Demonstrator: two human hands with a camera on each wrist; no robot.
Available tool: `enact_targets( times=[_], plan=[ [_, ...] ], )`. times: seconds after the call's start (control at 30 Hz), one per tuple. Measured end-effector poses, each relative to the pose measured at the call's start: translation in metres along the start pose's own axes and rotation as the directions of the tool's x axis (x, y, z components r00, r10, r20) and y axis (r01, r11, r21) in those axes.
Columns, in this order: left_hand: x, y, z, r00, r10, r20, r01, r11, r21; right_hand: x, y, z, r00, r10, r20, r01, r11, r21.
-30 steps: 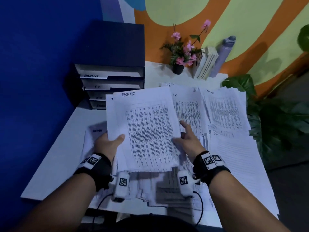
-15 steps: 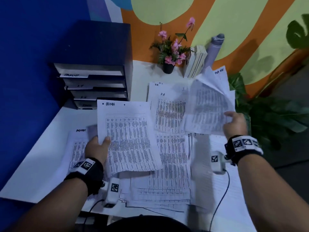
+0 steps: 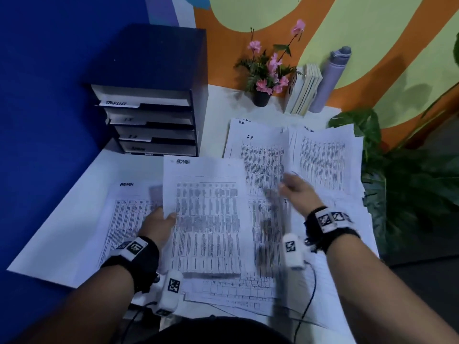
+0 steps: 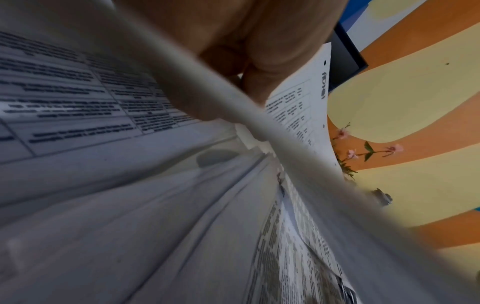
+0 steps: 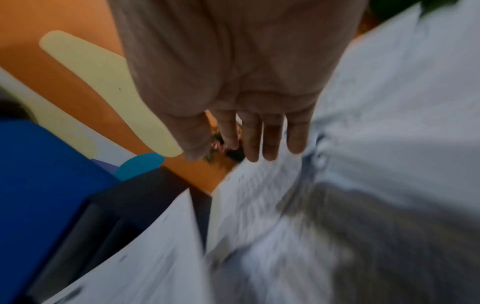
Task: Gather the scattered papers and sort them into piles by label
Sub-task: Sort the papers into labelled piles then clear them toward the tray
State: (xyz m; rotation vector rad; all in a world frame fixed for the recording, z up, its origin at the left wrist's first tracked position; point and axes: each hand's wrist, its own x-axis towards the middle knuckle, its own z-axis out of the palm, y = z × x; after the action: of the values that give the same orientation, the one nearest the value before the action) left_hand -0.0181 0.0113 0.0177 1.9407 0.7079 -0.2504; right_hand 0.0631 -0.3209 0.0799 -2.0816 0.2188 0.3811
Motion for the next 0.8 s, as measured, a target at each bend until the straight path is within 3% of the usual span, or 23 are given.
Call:
enact_targets(
  times=[0.07,0.1,0.2,0.33,0.43,0.5,0.6,0.7,0.8],
  plan=[
    [-0.007,0.004,0.004,0.999,0.013,0.046,-0.012,0.999,-0.038,-0.011,0.0,0.043,0.981,0.054,0.187,-0.079,0.988,0.13],
    [-0.009,0.005,0.004,0.998,0.019,0.062,-0.016,0.998,-0.058,-0.013,0.002,0.062,0.973,0.082,0.216,-0.112,0.985,0.131],
    [-0.008,0.001,-0.005,0.999,0.038,0.025,-0.036,0.998,-0.048,-0.012,0.012,0.104,0.982,0.128,0.142,-0.134,0.99,0.033],
    [0.016,-0.031,-0.041,0.982,0.042,-0.184,0.001,0.973,0.231,-0.015,0.018,0.132,0.991,0.134,0.008,-0.132,0.987,-0.095],
    [0.032,-0.06,-0.071,0.954,-0.043,-0.297,0.183,0.867,0.463,-0.017,0.026,0.143,0.988,0.153,-0.037,-0.156,0.979,-0.131],
    [0.036,-0.075,-0.087,0.934,-0.153,-0.323,0.303,0.819,0.487,-0.019,0.031,0.149,0.985,0.168,-0.039,-0.172,0.97,-0.174],
    [0.041,-0.091,-0.102,0.94,-0.187,-0.286,0.319,0.781,0.536,-0.021,0.035,0.155,0.976,0.199,-0.087,-0.213,0.957,-0.196],
    [0.047,-0.1,-0.115,0.95,-0.238,-0.203,0.306,0.847,0.435,-0.024,0.027,0.157,0.973,0.206,-0.107,-0.225,0.953,-0.206],
    [0.051,-0.107,-0.122,0.973,-0.184,-0.141,0.226,0.893,0.389,-0.025,0.02,0.16,0.965,0.237,-0.111,-0.252,0.955,-0.157]
  ],
)
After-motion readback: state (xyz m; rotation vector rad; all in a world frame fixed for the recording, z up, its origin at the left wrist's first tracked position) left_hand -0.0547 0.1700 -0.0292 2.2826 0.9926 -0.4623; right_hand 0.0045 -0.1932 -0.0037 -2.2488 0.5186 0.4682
